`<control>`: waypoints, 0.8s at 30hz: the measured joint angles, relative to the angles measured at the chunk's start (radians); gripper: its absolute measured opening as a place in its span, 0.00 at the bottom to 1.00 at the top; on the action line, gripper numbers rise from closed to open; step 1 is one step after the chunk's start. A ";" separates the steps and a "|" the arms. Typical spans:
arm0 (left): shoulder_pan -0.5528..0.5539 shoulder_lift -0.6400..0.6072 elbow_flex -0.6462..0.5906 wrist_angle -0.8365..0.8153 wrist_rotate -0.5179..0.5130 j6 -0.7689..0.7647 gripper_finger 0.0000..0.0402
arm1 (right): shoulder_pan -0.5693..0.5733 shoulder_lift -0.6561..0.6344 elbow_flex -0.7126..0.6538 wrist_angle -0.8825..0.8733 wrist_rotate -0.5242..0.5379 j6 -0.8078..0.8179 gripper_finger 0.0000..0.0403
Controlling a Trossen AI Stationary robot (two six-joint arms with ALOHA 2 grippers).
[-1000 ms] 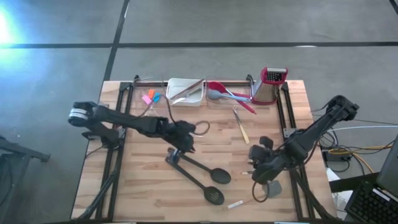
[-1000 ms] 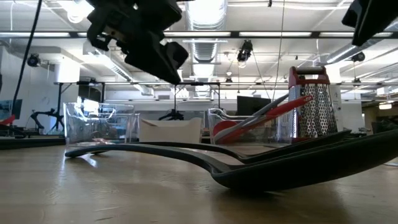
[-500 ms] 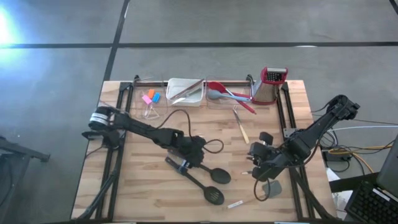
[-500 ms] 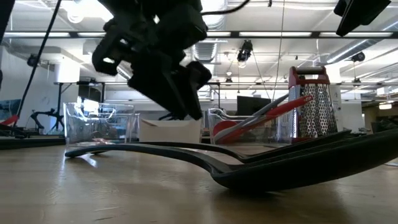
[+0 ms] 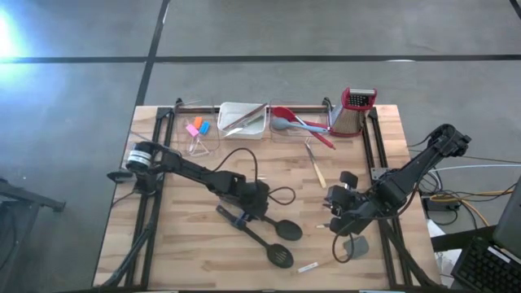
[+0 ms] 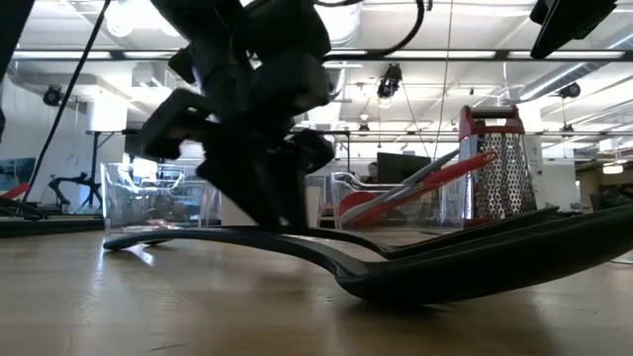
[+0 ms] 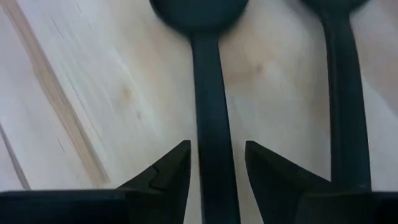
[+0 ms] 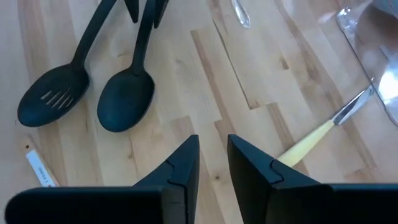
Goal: Pick & Place Kitchen Items
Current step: Put the black serving spoon into the right transparent bin
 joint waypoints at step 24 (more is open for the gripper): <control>0.043 -0.019 -0.021 -0.314 -0.138 0.025 0.39 | 0.001 0.000 -0.001 -0.004 0.041 0.002 0.19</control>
